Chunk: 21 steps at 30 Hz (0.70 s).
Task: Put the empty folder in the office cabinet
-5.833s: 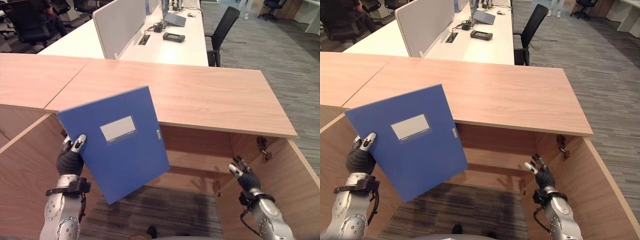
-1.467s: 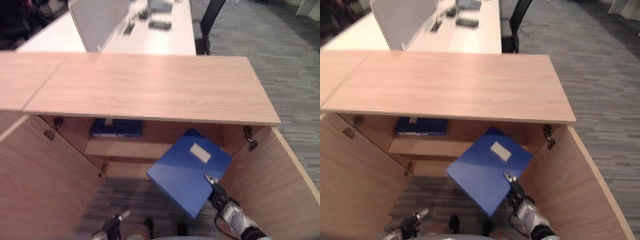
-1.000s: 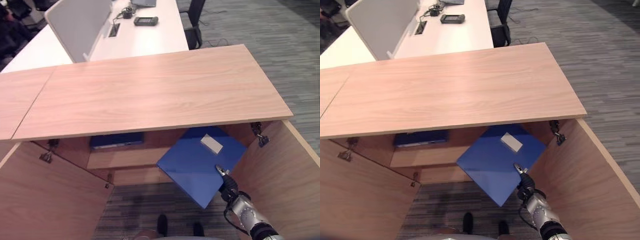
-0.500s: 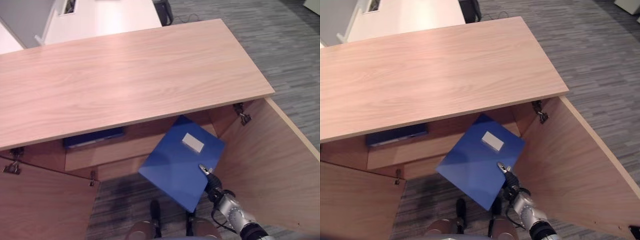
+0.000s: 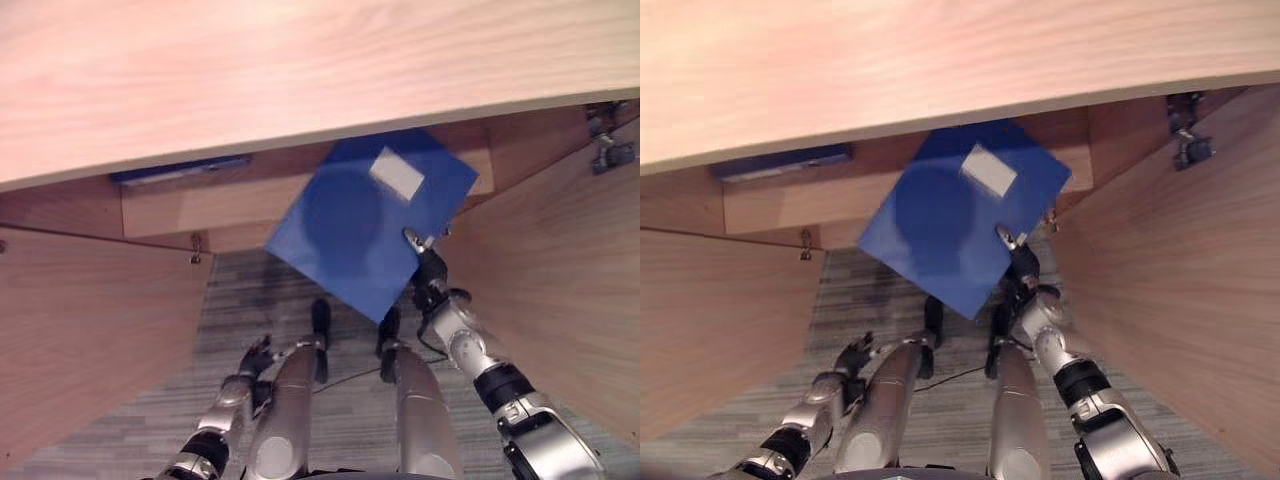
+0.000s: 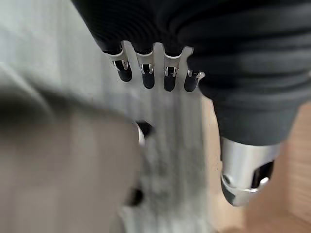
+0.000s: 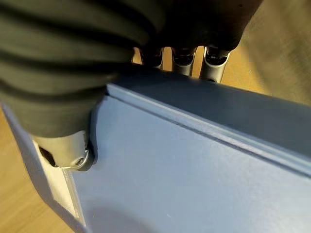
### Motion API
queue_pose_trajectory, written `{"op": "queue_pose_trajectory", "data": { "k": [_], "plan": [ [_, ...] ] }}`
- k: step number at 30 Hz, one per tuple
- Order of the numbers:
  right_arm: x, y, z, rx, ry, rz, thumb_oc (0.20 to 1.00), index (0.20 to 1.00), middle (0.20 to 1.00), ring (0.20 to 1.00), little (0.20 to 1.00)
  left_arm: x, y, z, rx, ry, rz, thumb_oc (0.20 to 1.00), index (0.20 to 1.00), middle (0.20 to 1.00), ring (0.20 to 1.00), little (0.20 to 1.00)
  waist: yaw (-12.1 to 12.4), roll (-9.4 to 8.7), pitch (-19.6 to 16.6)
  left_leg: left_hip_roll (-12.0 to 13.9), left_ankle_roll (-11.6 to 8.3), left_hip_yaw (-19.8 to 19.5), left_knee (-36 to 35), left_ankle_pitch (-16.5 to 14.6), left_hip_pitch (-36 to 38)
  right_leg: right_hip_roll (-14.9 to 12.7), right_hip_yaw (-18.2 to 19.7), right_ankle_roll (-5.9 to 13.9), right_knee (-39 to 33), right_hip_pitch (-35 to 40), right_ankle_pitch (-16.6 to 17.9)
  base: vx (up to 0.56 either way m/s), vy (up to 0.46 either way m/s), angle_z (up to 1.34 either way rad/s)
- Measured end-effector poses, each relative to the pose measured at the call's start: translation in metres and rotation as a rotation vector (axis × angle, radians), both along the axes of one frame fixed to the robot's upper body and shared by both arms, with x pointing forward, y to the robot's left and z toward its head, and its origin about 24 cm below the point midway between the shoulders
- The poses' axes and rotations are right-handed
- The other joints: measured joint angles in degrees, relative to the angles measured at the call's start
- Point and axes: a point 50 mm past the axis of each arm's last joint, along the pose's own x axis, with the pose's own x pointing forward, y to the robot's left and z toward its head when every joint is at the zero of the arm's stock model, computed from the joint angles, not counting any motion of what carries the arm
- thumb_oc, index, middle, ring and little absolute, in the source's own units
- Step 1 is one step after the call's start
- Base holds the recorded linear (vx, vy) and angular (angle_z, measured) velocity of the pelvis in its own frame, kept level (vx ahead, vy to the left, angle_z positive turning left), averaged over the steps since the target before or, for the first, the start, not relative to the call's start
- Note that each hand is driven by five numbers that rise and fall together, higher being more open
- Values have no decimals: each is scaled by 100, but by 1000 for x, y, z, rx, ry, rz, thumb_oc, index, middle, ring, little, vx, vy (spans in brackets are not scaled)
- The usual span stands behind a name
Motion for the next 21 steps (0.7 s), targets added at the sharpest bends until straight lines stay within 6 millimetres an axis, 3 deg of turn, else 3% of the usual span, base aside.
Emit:
{"op": "queue_pose_trajectory", "data": {
  "k": [10,12,14,18,21],
  "plan": [
    [22,2,99,2,-308,-144,200,200,200,200,200,17,13,38,-50,-160,46,1000,1000,1000,1000,1000,370,17,-142,-81,52,-106,2185,-874,-1759,-322,77,-165,2123,-1629,-887,-3,-27,12],
    [23,-1,105,-24,-325,-168,200,200,200,200,200,19,12,40,-52,-169,44,1000,1000,1000,1000,1000,434,25,-174,-84,79,-104,2351,-910,-1911,-324,112,-160,2271,-1782,-925,23,-54,3],
    [26,-7,110,-65,-324,-214,200,200,200,200,200,13,11,38,-47,-157,33,1000,1000,1000,1000,1000,468,29,-479,-108,113,-118,2603,-994,-2246,-379,115,-198,2551,-2084,-1046,19,-38,11],
    [37,-23,145,-70,-379,-316,200,200,200,200,200,13,10,44,-24,-177,-5,1000,1000,1000,1000,1000,591,68,-641,-135,126,-135,2843,-1049,-2516,-445,117,-200,2797,-2342,-1130,-5,-11,8],
    [56,-38,175,33,-366,-436,200,200,200,200,200,9,8,52,-10,-211,-35,1000,1000,1000,1000,1000,705,118,-885,-215,111,-146,2927,-1033,-2843,-520,143,-226,2958,-2690,-1159,2,0,10]
  ]
}}
